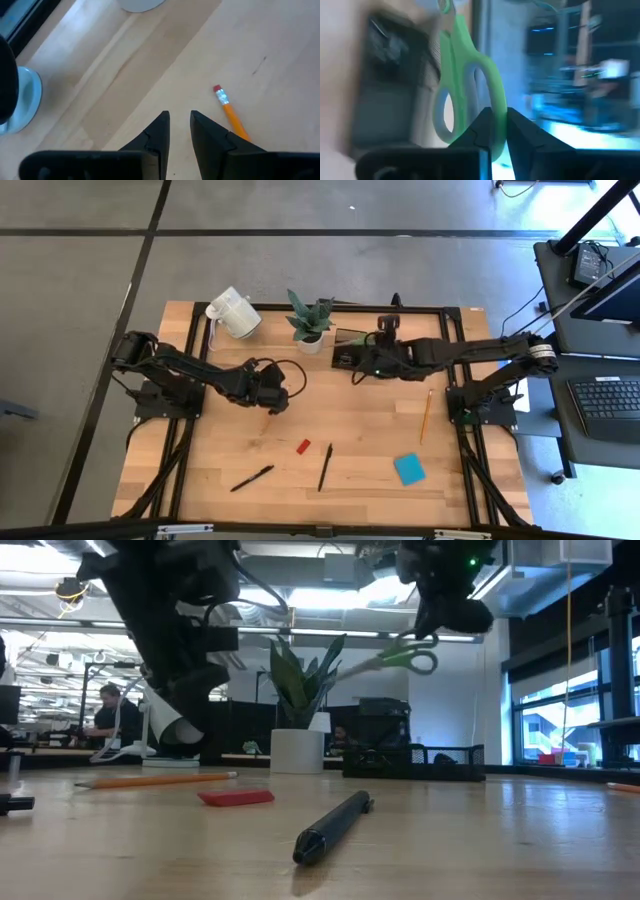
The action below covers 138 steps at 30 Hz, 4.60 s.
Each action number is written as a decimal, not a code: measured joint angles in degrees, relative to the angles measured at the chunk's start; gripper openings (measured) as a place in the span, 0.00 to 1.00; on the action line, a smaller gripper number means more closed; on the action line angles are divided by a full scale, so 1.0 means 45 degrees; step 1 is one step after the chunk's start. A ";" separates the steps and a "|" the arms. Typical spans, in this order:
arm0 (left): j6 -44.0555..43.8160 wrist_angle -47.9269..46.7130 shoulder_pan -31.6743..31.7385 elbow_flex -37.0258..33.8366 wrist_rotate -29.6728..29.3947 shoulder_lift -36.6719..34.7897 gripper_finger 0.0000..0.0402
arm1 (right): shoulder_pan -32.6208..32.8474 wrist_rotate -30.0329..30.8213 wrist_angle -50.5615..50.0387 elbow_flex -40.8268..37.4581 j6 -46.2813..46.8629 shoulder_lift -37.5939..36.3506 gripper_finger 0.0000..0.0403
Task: Pick and place office supplies into organizer
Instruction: Put the green scissors into the desk organizer, then put the left orange pencil into the desk organizer
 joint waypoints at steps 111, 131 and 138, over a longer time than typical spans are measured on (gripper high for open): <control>-0.6494 -0.2330 -0.2299 0.1753 0.7922 0.1995 0.18 | 0.0693 -0.6473 0.4680 -0.2807 0.1025 -0.0321 0.61; -0.7456 -0.2156 -0.2503 0.2578 0.7882 0.3056 0.18 | 0.0698 -0.6473 0.4620 -0.2807 0.1025 -0.0321 0.61; -0.7341 -0.2214 -0.2489 0.2661 0.8429 0.3727 0.18 | 0.0693 -0.6473 0.4656 -0.2807 0.1117 -0.0321 0.61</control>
